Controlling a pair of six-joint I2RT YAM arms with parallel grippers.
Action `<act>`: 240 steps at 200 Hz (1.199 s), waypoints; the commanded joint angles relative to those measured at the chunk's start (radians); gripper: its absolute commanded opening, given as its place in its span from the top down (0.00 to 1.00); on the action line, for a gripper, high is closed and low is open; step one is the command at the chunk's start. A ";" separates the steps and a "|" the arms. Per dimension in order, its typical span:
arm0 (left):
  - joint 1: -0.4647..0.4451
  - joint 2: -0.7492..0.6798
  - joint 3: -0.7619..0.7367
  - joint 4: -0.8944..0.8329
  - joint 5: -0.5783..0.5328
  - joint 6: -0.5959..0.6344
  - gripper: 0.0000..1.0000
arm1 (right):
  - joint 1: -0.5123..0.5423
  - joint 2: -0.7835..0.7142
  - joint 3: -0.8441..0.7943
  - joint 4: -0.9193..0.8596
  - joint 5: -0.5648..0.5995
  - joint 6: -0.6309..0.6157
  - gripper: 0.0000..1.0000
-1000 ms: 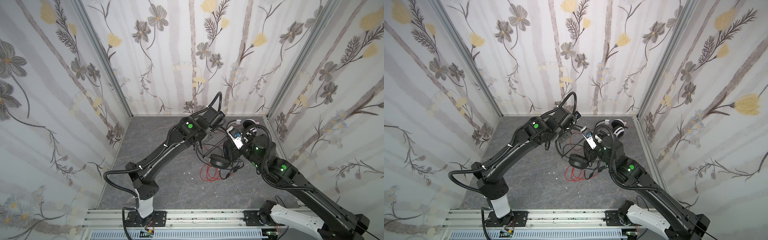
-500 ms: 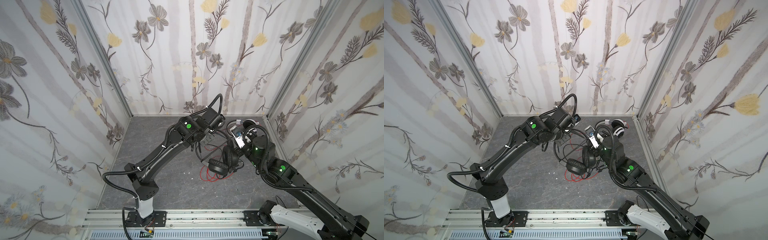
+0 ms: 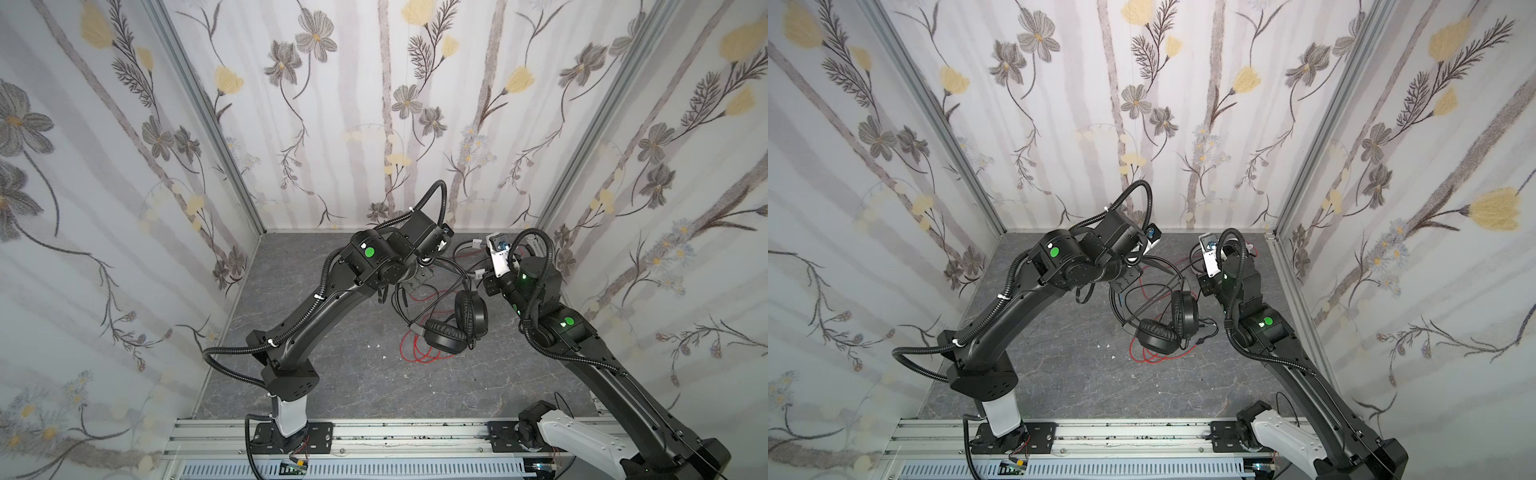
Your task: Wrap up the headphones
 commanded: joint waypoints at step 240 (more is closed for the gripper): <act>-0.001 -0.048 0.137 0.542 0.232 -0.367 1.00 | -0.111 -0.043 -0.225 0.388 -0.627 0.308 0.78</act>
